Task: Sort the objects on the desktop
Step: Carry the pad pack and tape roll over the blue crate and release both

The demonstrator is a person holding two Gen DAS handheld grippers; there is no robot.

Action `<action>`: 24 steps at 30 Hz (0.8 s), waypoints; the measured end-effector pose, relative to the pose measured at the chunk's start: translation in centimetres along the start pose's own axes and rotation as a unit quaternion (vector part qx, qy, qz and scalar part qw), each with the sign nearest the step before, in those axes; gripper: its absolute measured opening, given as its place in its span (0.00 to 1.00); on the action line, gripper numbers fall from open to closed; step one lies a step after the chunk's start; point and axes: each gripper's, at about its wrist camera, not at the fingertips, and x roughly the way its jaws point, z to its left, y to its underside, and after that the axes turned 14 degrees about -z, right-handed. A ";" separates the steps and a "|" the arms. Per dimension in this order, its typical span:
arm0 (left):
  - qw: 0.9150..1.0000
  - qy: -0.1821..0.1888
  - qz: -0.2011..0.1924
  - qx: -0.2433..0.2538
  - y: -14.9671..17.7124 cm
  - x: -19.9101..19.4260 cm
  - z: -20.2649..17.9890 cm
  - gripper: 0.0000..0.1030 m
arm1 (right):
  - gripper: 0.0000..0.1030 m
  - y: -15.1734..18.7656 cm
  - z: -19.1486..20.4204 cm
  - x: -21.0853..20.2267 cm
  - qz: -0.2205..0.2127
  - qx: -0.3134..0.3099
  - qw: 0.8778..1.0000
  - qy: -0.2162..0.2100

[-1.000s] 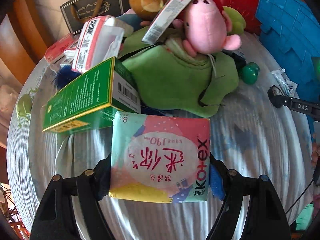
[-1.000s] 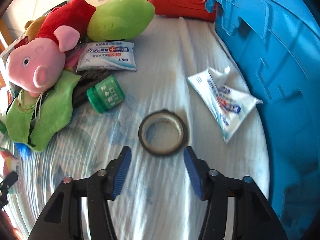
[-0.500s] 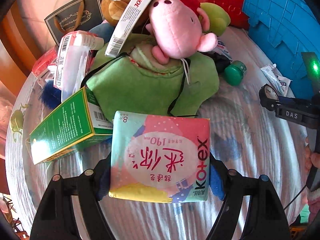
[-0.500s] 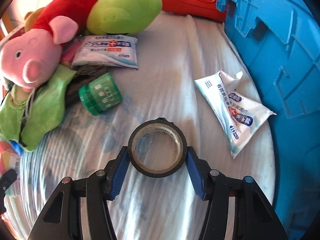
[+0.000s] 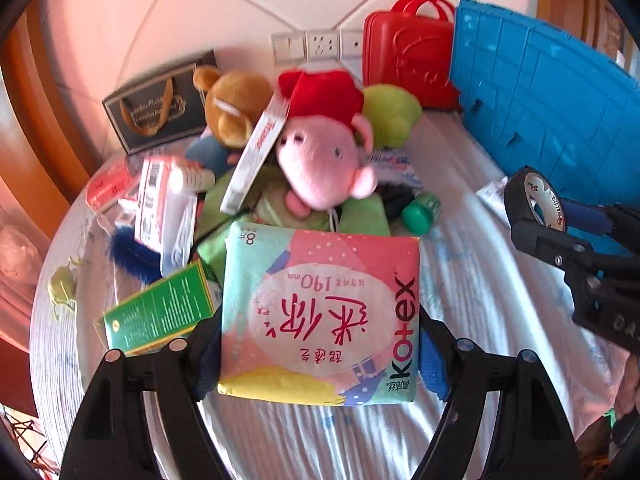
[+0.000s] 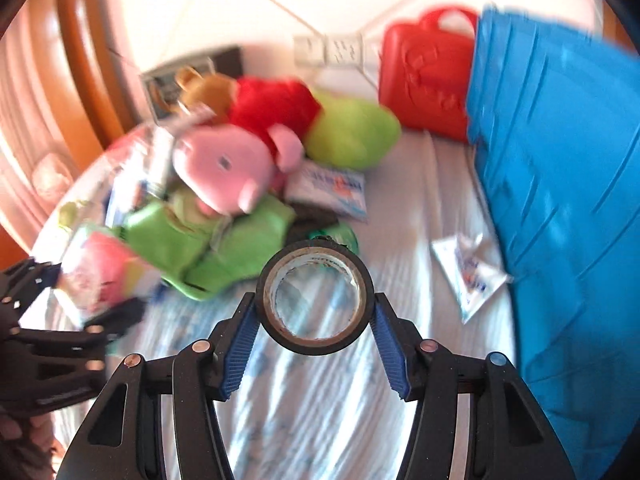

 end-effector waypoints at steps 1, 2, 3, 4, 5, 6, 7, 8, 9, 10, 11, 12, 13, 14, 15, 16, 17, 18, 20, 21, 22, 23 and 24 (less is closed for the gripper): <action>1.000 0.001 -0.007 0.002 -0.5 -0.4 -0.4 0.75 | 0.54 -0.4 0.5 -0.1 -0.008 -0.003 1.000 0.003; 1.000 0.003 -0.015 0.003 -1.2 -0.9 -0.8 0.75 | 0.54 -0.5 1.0 -0.5 -0.014 -0.005 1.000 0.006; 1.000 0.006 -0.023 0.006 -1.9 -1.3 -1.4 0.75 | 0.54 -1.1 1.1 -1.4 -0.020 -0.007 1.000 0.011; 0.999 0.009 -0.033 0.008 -2.7 -1.8 -1.9 0.75 | 0.54 -1.8 0.9 -2.1 -0.027 -0.007 0.999 0.017; 0.999 0.012 -0.042 0.010 -3.3 -2.3 -2.3 0.75 | 0.54 -2.4 0.5 -2.9 -0.036 -0.007 0.999 0.024; 0.998 0.018 -0.053 0.010 -4.2 -2.9 -2.9 0.75 | 0.54 -2.9 -0.3 -3.4 -0.045 -0.006 0.999 0.029; 0.998 0.025 -0.065 0.012 -5.1 -3.5 -3.7 0.75 | 0.54 -3.4 -0.6 -4.4 -0.053 -0.006 0.998 0.035; 0.996 0.031 -0.077 0.015 -6.0 -4.1 -4.5 0.75 | 0.54 -3.9 -1.1 -5.6 -0.063 -0.007 0.997 0.043; 0.995 0.036 -0.088 0.019 -6.8 -4.6 -5.3 0.75 | 0.54 -4.4 -1.6 -6.6 -0.074 -0.007 0.996 0.051; 0.994 0.042 -0.099 0.023 -7.6 -5.1 -6.2 0.76 | 0.54 -4.9 -2.2 -8.1 -0.087 -0.007 0.994 0.062; 0.992 0.049 -0.112 0.028 -8.5 -5.7 -7.4 0.76 | 0.54 -5.4 -3.0 -9.3 -0.099 -0.008 0.992 0.075; 0.991 0.054 -0.120 0.031 -9.2 -6.1 -8.4 0.75 | 0.54 -5.6 -3.4 -10.1 -0.106 -0.008 0.991 0.084; 0.989 0.060 -0.128 0.035 -10.0 -6.4 -9.4 0.75 | 0.54 -6.1 -4.3 -11.3 -0.117 -0.008 0.988 0.098; 0.988 0.067 -0.137 0.039 -10.8 -6.8 -10.5 0.75 | 0.54 -6.4 -5.0 -12.2 -0.124 -0.007 0.986 0.110; 0.986 0.073 -0.145 0.042 -11.5 -7.2 -11.7 0.75 | 0.54 -6.9 -6.2 -13.5 -0.133 -0.006 0.983 0.126; 0.984 0.078 -0.152 0.044 -12.2 -7.6 -12.8 0.75 | 0.54 -7.2 -7.2 -14.5 -0.141 -0.004 0.980 0.139; 0.982 0.086 -0.160 0.047 -12.9 -8.0 -14.1 0.75 | 0.54 -7.4 -7.9 -15.4 -0.145 -0.002 0.978 0.153; 0.981 0.091 -0.165 0.049 -13.5 -8.2 -15.1 0.75 | 0.54 -7.6 -9.0 -16.2 -0.150 0.000 0.974 0.167; 0.977 0.105 -0.178 0.055 -14.4 -9.0 -17.5 0.76 | 0.54 -7.9 -11.4 -18.1 -0.161 0.002 0.966 0.203; 0.975 0.112 -0.183 0.059 -14.8 -9.3 -18.8 0.75 | 0.54 -7.9 -12.2 -18.7 -0.163 0.001 0.963 0.214; 0.973 0.119 -0.187 0.063 -15.1 -9.6 -20.0 0.76 | 0.54 -7.9 -13.4 -19.5 -0.165 0.001 0.959 0.232; 0.971 0.124 -0.191 0.068 -15.4 -9.9 -21.2 0.76 | 0.54 -7.8 -14.6 -20.2 -0.165 0.004 0.955 0.245; 0.969 0.130 -0.195 0.073 -15.6 -10.3 -22.5 0.76 | 0.54 -7.7 -15.8 -20.6 -0.165 0.009 0.953 0.253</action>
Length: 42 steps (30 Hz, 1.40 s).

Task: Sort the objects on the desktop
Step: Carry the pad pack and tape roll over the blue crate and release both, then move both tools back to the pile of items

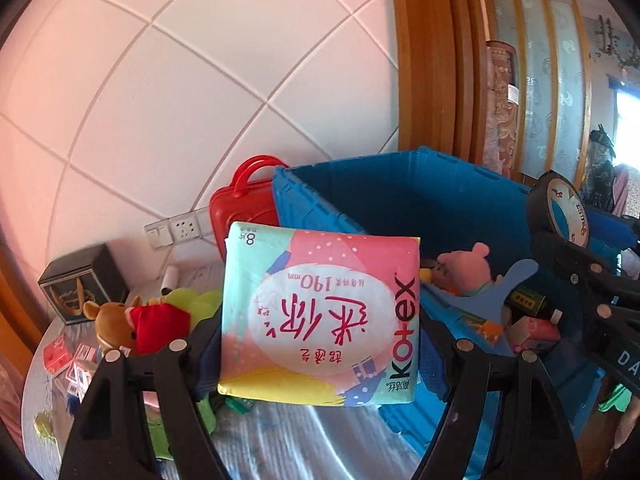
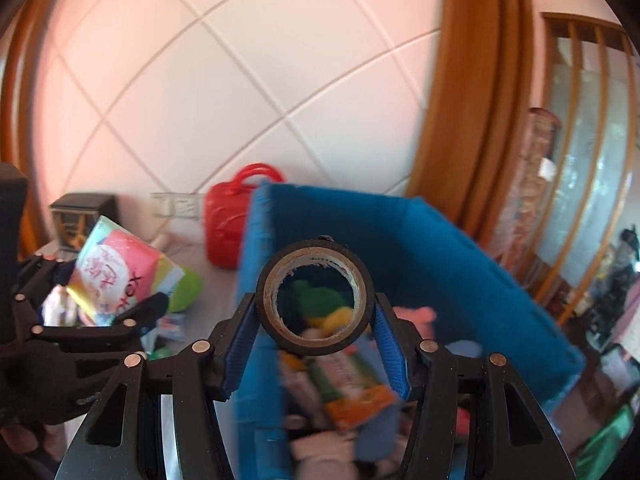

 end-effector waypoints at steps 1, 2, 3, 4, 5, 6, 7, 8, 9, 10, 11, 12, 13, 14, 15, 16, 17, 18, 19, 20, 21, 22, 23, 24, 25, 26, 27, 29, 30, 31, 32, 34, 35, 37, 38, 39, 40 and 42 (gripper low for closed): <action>1.000 0.006 -0.003 0.004 -0.3 0.2 -1.1 0.76 | 0.54 0.2 -1.0 0.1 0.003 0.002 1.000 0.007; 1.000 0.012 -0.005 0.007 -0.7 0.4 -2.1 0.75 | 0.54 0.4 -1.9 0.3 0.006 0.003 1.000 0.015; 1.000 0.018 -0.008 0.011 -1.1 0.6 -3.2 0.75 | 0.54 0.7 -2.9 0.4 0.009 0.004 1.000 0.023; 1.000 0.025 -0.010 0.014 -1.4 0.7 -4.1 0.76 | 0.54 1.0 -3.9 0.6 0.013 0.006 0.999 0.030; 0.999 0.030 -0.011 0.018 -1.6 0.9 -5.0 0.76 | 0.54 1.3 -4.7 0.7 0.017 0.008 0.999 0.035; 0.999 0.037 -0.010 0.022 -1.9 1.2 -5.9 0.75 | 0.54 1.6 -5.7 1.0 0.022 0.010 0.999 0.040; 0.999 0.041 -0.008 0.025 -2.2 1.4 -6.8 0.75 | 0.54 1.9 -6.4 1.1 0.026 0.012 0.999 0.043; 0.998 0.047 -0.005 0.029 -2.3 1.8 -7.7 0.75 | 0.54 2.2 -7.1 1.3 0.030 0.014 0.998 0.046; 0.998 0.049 -0.004 0.032 -2.4 2.1 -8.2 0.75 | 0.54 2.5 -7.6 1.6 0.034 0.014 0.998 0.049; 0.998 0.052 -0.002 0.036 -2.4 2.3 -8.7 0.75 | 0.54 2.8 -8.2 1.8 0.039 0.015 0.998 0.052; 0.998 0.055 0.000 0.039 -2.4 2.5 -9.3 0.75 | 0.54 3.1 -8.7 1.9 0.041 0.015 0.998 0.054; 0.998 0.057 0.001 0.040 -2.5 2.8 -9.6 0.75 | 0.54 3.4 -9.1 2.1 0.044 0.013 0.997 0.058; 0.997 0.058 0.002 0.041 -2.5 2.9 -10.0 0.75 | 0.54 3.7 -9.5 2.2 0.046 0.011 0.997 0.061; 0.997 0.060 0.004 0.042 -2.5 3.1 -10.3 0.75 | 0.54 3.9 -9.8 2.3 0.048 0.010 0.997 0.063; 0.997 0.060 0.005 0.043 -2.6 3.4 -10.6 0.75 | 0.54 4.1 -10.0 2.5 0.049 0.008 0.997 0.066; 0.997 0.059 0.006 0.043 -2.6 3.5 -10.7 0.75 | 0.54 4.2 -10.3 2.7 0.051 0.007 0.996 0.068; 0.997 0.060 0.007 0.043 -2.5 3.6 -10.8 0.75 | 0.54 4.3 -10.6 2.8 0.053 0.007 0.996 0.067; 0.997 0.061 0.009 0.043 -2.5 3.7 -10.9 0.75 | 0.54 4.6 -10.9 2.9 0.055 0.006 0.996 0.070; 0.997 0.061 0.010 0.043 -2.5 3.7 -11.0 0.75 | 0.54 4.7 -11.2 3.1 0.056 0.005 0.996 0.073; 0.997 0.062 0.011 0.042 -2.5 3.8 -11.0 0.76 | 0.54 4.8 -11.4 3.2 0.058 0.003 0.996 0.075; 0.997 0.062 0.015 0.042 -2.5 4.0 -11.1 0.76 | 0.54 4.9 -11.6 3.3 0.059 0.004 0.995 0.076; 0.997 0.064 0.018 0.043 -2.4 4.3 -11.2 0.76 | 0.54 5.0 -11.8 3.5 0.061 0.004 0.995 0.077; 0.997 0.068 0.022 0.042 -2.4 4.4 -11.2 0.77 | 0.56 5.1 -11.9 3.5 0.061 0.002 0.995 0.081; 0.996 0.071 0.025 0.041 -2.4 4.4 -11.1 0.78 | 0.58 5.1 -11.9 3.4 0.060 0.000 0.994 0.089; 0.996 0.072 0.028 0.039 -2.3 4.4 -11.0 0.81 | 0.69 5.1 -12.1 3.3 0.059 -0.002 0.994 0.097; 0.996 0.072 0.030 0.039 -2.3 4.4 -10.9 0.83 | 0.86 5.1 -12.2 3.3 0.056 -0.002 0.993 0.100; 0.996 0.072 0.030 0.039 -2.2 4.4 -10.8 0.86 | 0.94 5.1 -12.3 3.2 0.054 -0.001 0.993 0.103; 0.996 0.073 0.028 0.040 -2.2 4.2 -10.7 0.87 | 0.98 5.0 -12.3 3.0 0.053 -0.006 0.993 0.108; 0.996 0.072 0.025 0.041 -2.3 4.0 -10.5 0.87 | 0.99 5.0 -12.3 2.9 0.053 -0.007 0.993 0.109; 0.997 0.069 0.022 0.041 -2.4 3.7 -10.4 0.87 | 1.00 5.0 -12.3 2.8 0.053 -0.007 0.993 0.108; 0.997 0.067 0.021 0.040 -2.4 3.6 -10.2 0.87 | 1.00 5.0 -12.3 2.8 0.054 -0.008 0.993 0.108; 0.997 0.064 0.019 0.036 -2.5 3.3 -9.7 0.87 | 1.00 5.1 -12.1 2.6 0.055 -0.009 0.993 0.107; 0.998 0.060 0.017 0.032 -2.5 3.0 -9.3 0.87 | 1.00 5.0 -12.1 2.4 0.056 -0.009 0.993 0.106; 0.998 0.055 0.013 0.026 -2.6 2.5 -8.5 0.87 | 1.00 4.9 -11.8 1.9 0.054 -0.008 0.993 0.106; 0.998 0.053 0.012 0.023 -2.6 2.2 -8.1 0.87 | 1.00 4.8 -11.6 1.6 0.052 -0.007 0.993 0.104; 0.999 0.049 0.009 0.022 -2.5 1.8 -7.6 0.87 | 1.00 4.7 -11.4 1.3 0.049 -0.005 0.994 0.101; 0.999 0.046 0.007 0.020 -2.4 1.4 -7.1 0.87 | 1.00 4.6 -11.1 1.0 0.047 -0.004 0.994 0.099; 0.999 0.039 0.006 0.018 -2.1 0.6 -6.0 0.87 | 1.00 4.1 -10.3 0.2 0.038 0.001 0.995 0.087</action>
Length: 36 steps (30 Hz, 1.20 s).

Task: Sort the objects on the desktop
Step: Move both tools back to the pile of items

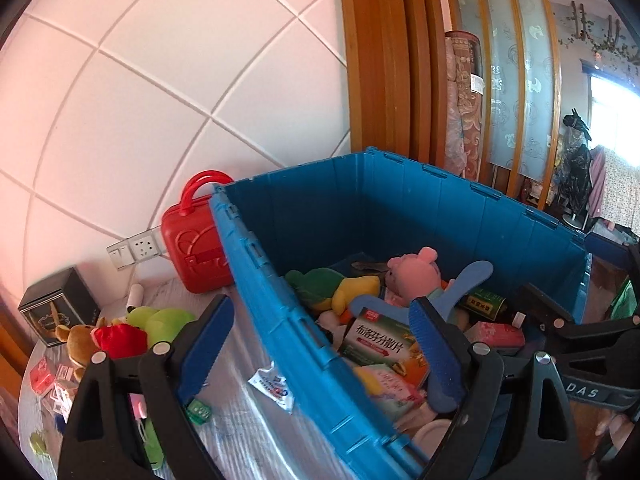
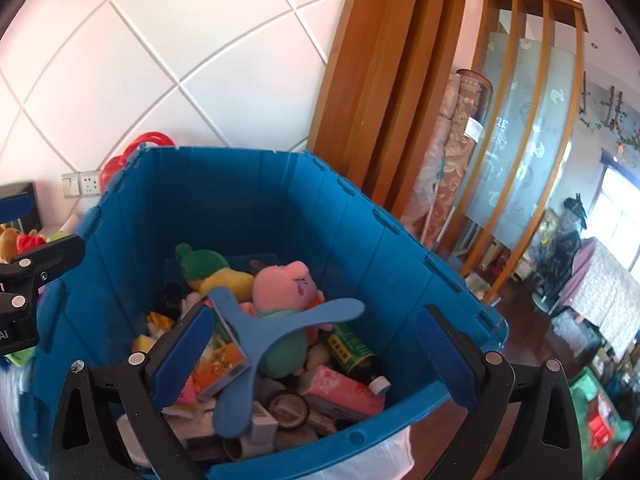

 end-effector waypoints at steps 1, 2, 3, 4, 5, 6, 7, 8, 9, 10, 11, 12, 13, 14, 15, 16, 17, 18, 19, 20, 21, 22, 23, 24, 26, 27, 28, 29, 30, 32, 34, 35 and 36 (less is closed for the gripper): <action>1.000 -0.005 0.000 -0.001 0.2 -0.4 0.5 0.87 | 1.00 -0.2 0.4 -0.3 -0.003 0.001 1.000 -0.005; 1.000 -0.013 0.001 -0.002 0.5 -0.8 1.1 0.87 | 1.00 -0.4 0.9 -0.7 -0.006 0.001 1.000 -0.010; 1.000 -0.018 0.002 -0.004 0.9 -1.3 1.7 0.87 | 1.00 -0.7 1.7 -1.2 -0.010 0.002 1.000 -0.019; 1.000 -0.023 0.003 -0.006 1.2 -1.7 2.4 0.87 | 1.00 -0.9 2.3 -1.5 -0.014 0.002 1.000 -0.027; 0.999 -0.030 0.005 -0.009 1.6 -2.2 3.2 0.87 | 1.00 -1.1 3.1 -2.0 -0.018 0.004 0.999 -0.038; 0.999 -0.038 0.007 -0.013 2.1 -2.7 4.1 0.87 | 1.00 -1.4 4.1 -2.6 -0.025 0.007 0.998 -0.055; 0.999 -0.045 0.009 -0.017 2.6 -3.2 5.0 0.87 | 1.00 -1.6 4.8 -3.1 -0.029 0.010 0.997 -0.068; 0.998 -0.054 0.012 -0.021 3.1 -3.6 6.1 0.87 | 1.00 -1.8 5.7 -3.5 -0.033 0.012 0.996 -0.083; 0.998 -0.064 0.015 -0.023 3.6 -4.1 7.2 0.87 | 1.00 -2.1 7.0 -4.0 -0.038 0.013 0.994 -0.100; 0.997 -0.075 0.018 -0.024 4.2 -4.5 8.2 0.87 | 1.00 -2.3 8.0 -4.2 -0.040 0.012 0.993 -0.109; 0.996 -0.089 0.021 -0.023 4.9 -5.0 9.3 0.87 | 1.00 -2.5 9.4 -4.5 -0.043 0.008 0.992 -0.120; 0.994 -0.101 0.025 -0.023 5.5 -5.4 10.5 0.87 | 1.00 -2.8 10.7 -4.8 -0.045 0.004 0.990 -0.131; 0.993 -0.110 0.030 -0.026 6.1 -5.8 11.7 0.87 | 1.00 -3.0 11.8 -4.9 -0.046 0.001 0.989 -0.140; 0.992 -0.118 0.035 -0.032 6.7 -6.3 13.1 0.87 | 1.00 -3.2 13.4 -5.2 -0.047 -0.004 0.987 -0.153; 0.991 -0.125 0.040 -0.038 7.4 -6.7 14.5 0.87 | 1.00 -3.3 14.8 -5.3 -0.049 -0.008 0.985 -0.165; 0.989 -0.133 0.045 -0.045 8.1 -7.1 15.8 0.87 | 1.00 -3.5 16.2 -5.5 -0.049 -0.012 0.983 -0.177; 0.988 -0.141 0.049 -0.051 8.7 -7.6 17.1 0.87 | 1.00 -3.5 17.3 -5.7 -0.049 -0.016 0.982 -0.184; 0.986 -0.148 0.054 -0.055 9.3 -8.0 18.4 0.87 | 1.00 -3.6 18.6 -5.8 -0.048 -0.021 0.980 -0.194; 0.984 -0.156 0.060 -0.059 10.1 -8.4 19.5 0.87 | 1.00 -3.5 20.1 -5.9 -0.046 -0.025 0.977 -0.206; 0.982 -0.166 0.067 -0.064 10.9 -8.8 21.0 0.87 | 1.00 -3.5 21.6 -6.0 -0.042 -0.029 0.975 -0.217; 0.980 -0.173 0.072 -0.067 11.6 -9.2 22.0 0.87 | 1.00 -3.4 22.6 -5.9 -0.039 -0.031 0.973 -0.224; 0.978 -0.182 0.078 -0.071 12.3 -9.5 23.3 0.87 | 1.00 -3.2 24.0 -5.9 -0.033 -0.035 0.971 -0.233; 0.975 -0.192 0.085 -0.077 13.0 -9.9 24.6 0.87 | 1.00 -3.0 25.1 -5.8 -0.027 -0.037 0.970 -0.240; 0.972 -0.202 0.092 -0.083 13.9 -10.3 25.8 0.87 | 1.00 -2.8 26.3 -5.7 -0.020 -0.039 0.968 -0.247; 0.965 -0.220 0.107 -0.095 15.5 -10.9 28.3 0.87 | 1.00 -2.1 28.8 -5.3 -0.004 -0.042 0.964 -0.262; 0.961 -0.229 0.115 -0.101 16.4 -11.3 29.6 0.87 | 1.00 -1.7 30.0 -5.1 0.005 -0.044 0.962 -0.268; 0.957 -0.238 0.123 -0.107 17.3 -11.5 30.8 0.87 | 1.00 -1.2 31.2 -4.9 0.014 -0.046 0.961 -0.274; 0.954 -0.246 0.132 -0.114 18.2 -11.7 32.0 0.87 | 1.00 -0.8 32.0 -4.6 0.021 -0.048 0.960 -0.277; 0.949 -0.254 0.142 -0.121 19.3 -11.9 33.3 0.87 | 1.00 -0.2 33.0 -4.2 0.032 -0.050 0.958 -0.281; 0.941 -0.268 0.163 -0.130 21.3 -12.1 35.4 0.87 | 1.00 1.0 35.0 -3.5 0.053 -0.054 0.954 -0.291; 0.934 -0.274 0.181 -0.142 23.3 -12.3 37.1 0.87 | 1.00 2.5 37.1 -2.7 0.076 -0.059 0.949 -0.299; 0.931 -0.275 0.190 -0.149 24.4 -12.4 37.9 0.87 | 1.00 3.3 38.3 -2.2 0.088 -0.062 0.947 -0.303; 0.928 -0.275 0.199 -0.154 25.4 -12.4 38.6 0.87 | 1.00 4.1 39.3 -1.7 0.099 -0.063 0.945 -0.306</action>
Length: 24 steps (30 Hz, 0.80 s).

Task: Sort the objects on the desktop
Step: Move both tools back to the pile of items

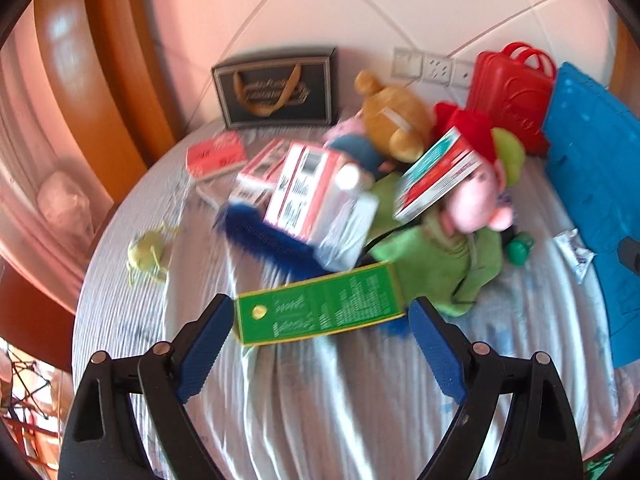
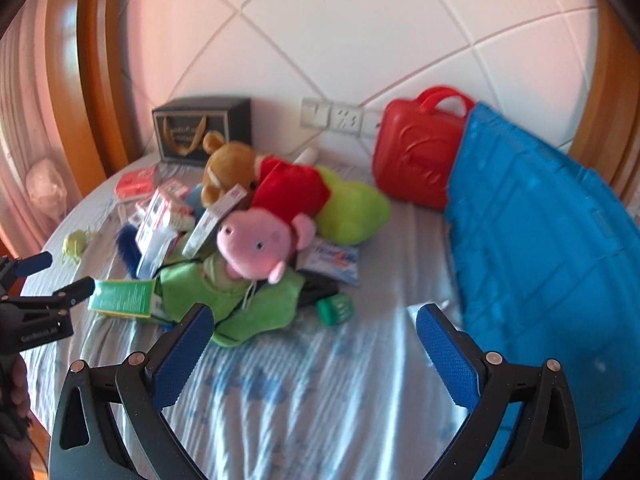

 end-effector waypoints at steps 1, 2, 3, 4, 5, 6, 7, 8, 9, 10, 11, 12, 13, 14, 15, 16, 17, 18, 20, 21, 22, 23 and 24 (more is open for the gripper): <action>1.000 0.000 0.010 -0.001 0.6 0.8 0.6 0.87 | 1.00 0.4 0.6 1.1 0.011 0.002 1.000 -0.005; 1.000 0.000 0.021 -0.002 1.3 1.6 1.1 0.87 | 1.00 0.7 1.0 1.9 0.018 0.004 1.000 -0.009; 0.999 0.000 0.033 -0.002 1.9 2.5 1.5 0.87 | 1.00 1.1 1.9 3.3 0.029 0.005 0.999 -0.016; 0.999 0.001 0.043 -0.002 2.6 3.3 1.9 0.87 | 1.00 1.4 2.5 4.1 0.037 0.005 0.999 -0.021; 0.999 0.003 0.054 -0.003 3.2 4.1 2.3 0.87 | 1.00 1.6 3.3 5.1 0.044 0.003 0.999 -0.025; 0.998 0.006 0.064 -0.004 3.9 4.9 2.7 0.87 | 1.00 1.7 4.2 6.1 0.050 0.000 0.998 -0.030; 0.997 0.010 0.072 -0.004 4.4 5.5 2.9 0.87 | 1.00 1.9 5.4 7.4 0.055 -0.004 0.998 -0.035; 0.997 0.014 0.080 -0.003 4.9 6.2 3.2 0.87 | 1.00 1.8 6.0 8.0 0.057 -0.007 0.998 -0.037; 0.996 0.016 0.088 -0.002 5.4 6.9 3.5 0.87 | 1.00 1.8 6.9 8.9 0.060 -0.010 0.997 -0.040; 0.995 0.018 0.094 0.000 5.7 7.4 3.8 0.87 | 1.00 1.7 7.7 9.9 0.062 -0.014 0.997 -0.042; 0.995 0.019 0.100 0.002 6.1 8.1 4.0 0.87 | 1.00 1.5 8.4 10.7 0.063 -0.015 0.997 -0.044; 0.994 0.018 0.105 0.002 6.3 8.6 4.4 0.87 | 1.00 1.4 9.2 11.7 0.063 -0.016 0.997 -0.046; 0.994 0.016 0.108 0.003 6.5 9.1 4.7 0.87 | 1.00 1.3 9.7 12.4 0.064 -0.015 0.997 -0.048; 0.994 0.014 0.110 0.003 6.6 9.5 5.2 0.87 | 1.00 1.2 10.1 13.0 0.066 -0.014 0.996 -0.051; 0.994 0.010 0.110 0.003 6.6 9.9 5.7 0.87 | 1.00 1.2 10.8 14.0 0.068 -0.014 0.996 -0.053; 0.994 0.006 0.111 0.002 6.5 10.1 6.2 0.87 | 1.00 1.2 11.3 14.9 0.071 -0.017 0.996 -0.051; 0.994 0.002 0.111 0.000 6.5 10.4 6.7 0.87 | 1.00 1.3 11.6 15.5 0.075 -0.019 0.996 -0.050; 0.994 -0.006 0.109 -0.004 6.3 10.7 7.3 0.87 | 1.00 1.5 12.1 16.2 0.083 -0.022 0.995 -0.051; 0.994 -0.024 0.104 -0.011 5.9 10.9 8.5 0.87 | 1.00 2.5 13.0 17.5 0.112 -0.033 0.991 -0.059; 0.994 -0.033 0.100 -0.018 5.6 11.0 9.1 0.87 | 1.00 3.3 13.5 17.7 0.126 -0.040 0.989 -0.070; 0.994 -0.039 0.096 -0.026 5.3 10.9 9.6 0.87 | 1.00 4.5 14.2 17.5 0.141 -0.047 0.985 -0.087; 0.994 -0.043 0.090 -0.038 4.9 10.7 10.2 0.87 | 1.00 5.5 14.8 17.0 0.150 -0.052 0.982 -0.104; 0.994 -0.046 0.087 -0.046 4.7 10.5 10.5 0.87 | 1.00 6.5 15.4 16.5 0.161 -0.056 0.978 -0.123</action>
